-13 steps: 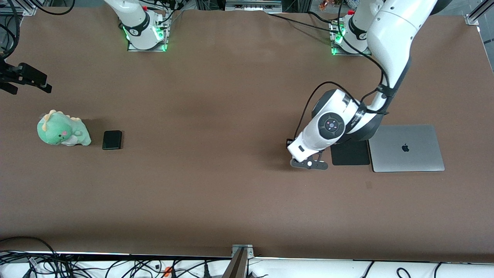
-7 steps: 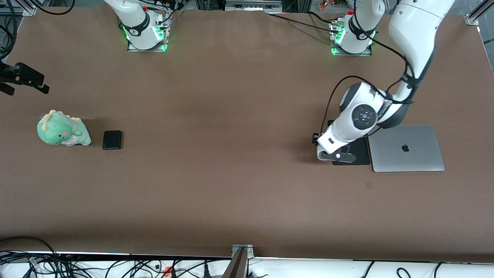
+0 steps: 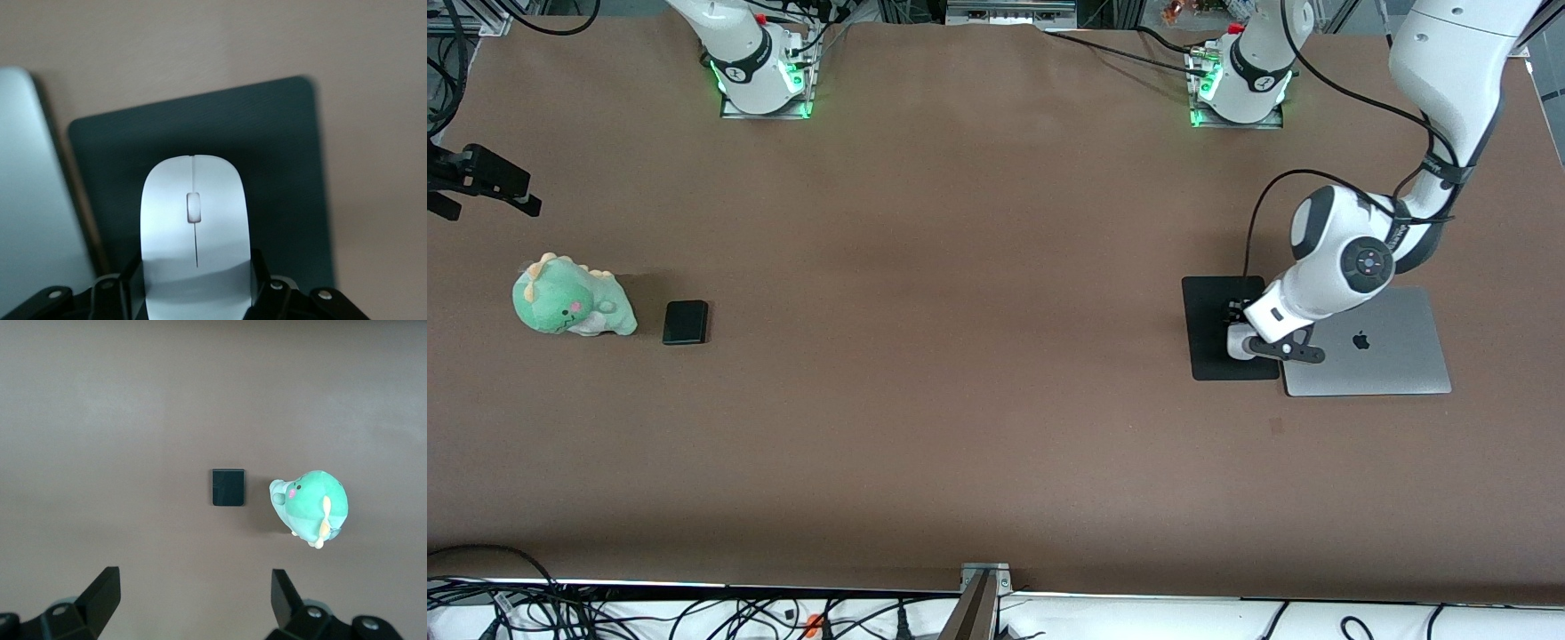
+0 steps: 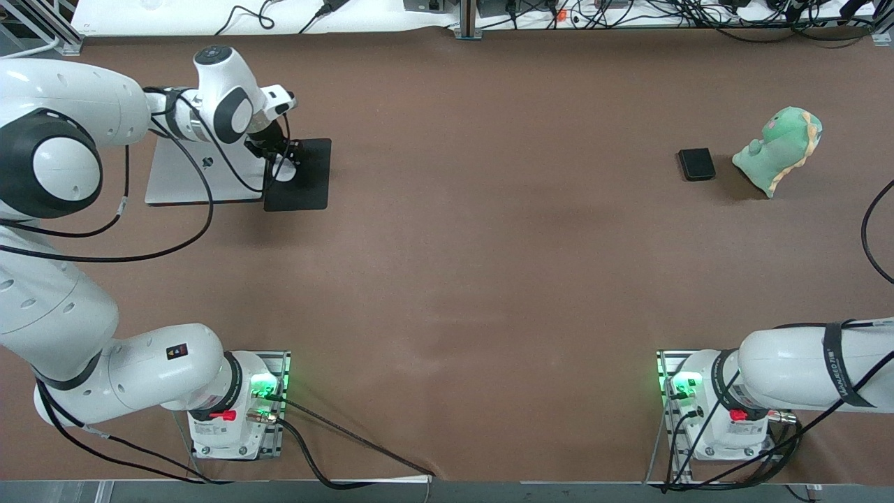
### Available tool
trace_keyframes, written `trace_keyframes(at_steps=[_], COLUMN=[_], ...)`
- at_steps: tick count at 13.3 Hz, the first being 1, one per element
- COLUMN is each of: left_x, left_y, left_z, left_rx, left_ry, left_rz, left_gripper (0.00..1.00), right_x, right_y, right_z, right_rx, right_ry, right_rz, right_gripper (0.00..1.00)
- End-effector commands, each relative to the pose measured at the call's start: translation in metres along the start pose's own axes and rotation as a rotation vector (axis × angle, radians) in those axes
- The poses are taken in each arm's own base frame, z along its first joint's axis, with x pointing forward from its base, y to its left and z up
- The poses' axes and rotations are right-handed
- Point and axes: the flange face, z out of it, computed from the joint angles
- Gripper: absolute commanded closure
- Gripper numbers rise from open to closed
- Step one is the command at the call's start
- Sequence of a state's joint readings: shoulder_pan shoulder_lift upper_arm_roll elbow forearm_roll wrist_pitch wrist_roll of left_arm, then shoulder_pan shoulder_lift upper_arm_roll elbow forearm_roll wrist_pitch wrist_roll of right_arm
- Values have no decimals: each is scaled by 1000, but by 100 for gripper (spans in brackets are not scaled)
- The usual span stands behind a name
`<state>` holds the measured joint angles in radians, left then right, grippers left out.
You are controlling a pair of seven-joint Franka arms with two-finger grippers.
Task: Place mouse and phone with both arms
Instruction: 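Lower the mouse onto the pad and open the left gripper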
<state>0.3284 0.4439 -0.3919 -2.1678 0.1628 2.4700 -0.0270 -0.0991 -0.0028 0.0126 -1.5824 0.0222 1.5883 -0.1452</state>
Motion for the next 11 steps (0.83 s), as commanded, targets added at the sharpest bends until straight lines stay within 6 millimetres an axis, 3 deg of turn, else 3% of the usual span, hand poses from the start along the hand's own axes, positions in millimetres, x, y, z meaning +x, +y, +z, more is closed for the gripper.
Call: trace_keyframes(at_steps=[1,5,6,7,8,11], left_x=[-4,-4,-5,-5,-4,0], left_y=[12,19,22,22,22,19], left_z=[5,10,14,16,16,0], left_rx=[7,4,1,-1,-2,11], left_ry=[-1,-10,-16,-19,-19,-11], left_rz=[33,17,20,20,19,15], left_gripper=[68,63,56,32,0,0], right_x=[1,3,3,3,3,4], right_y=[-2,-5,-5,-5,-6,-10], right_z=[-3,0,0,0,0,2], right_rx=[-2,-1,-1,-1,-1,-1], right_ry=[-9,-15,-15,-15,-15,-19], right_rz=[-11,-18,-18,-18,-20,-27], right_gripper=[0,0,0,0,0,0])
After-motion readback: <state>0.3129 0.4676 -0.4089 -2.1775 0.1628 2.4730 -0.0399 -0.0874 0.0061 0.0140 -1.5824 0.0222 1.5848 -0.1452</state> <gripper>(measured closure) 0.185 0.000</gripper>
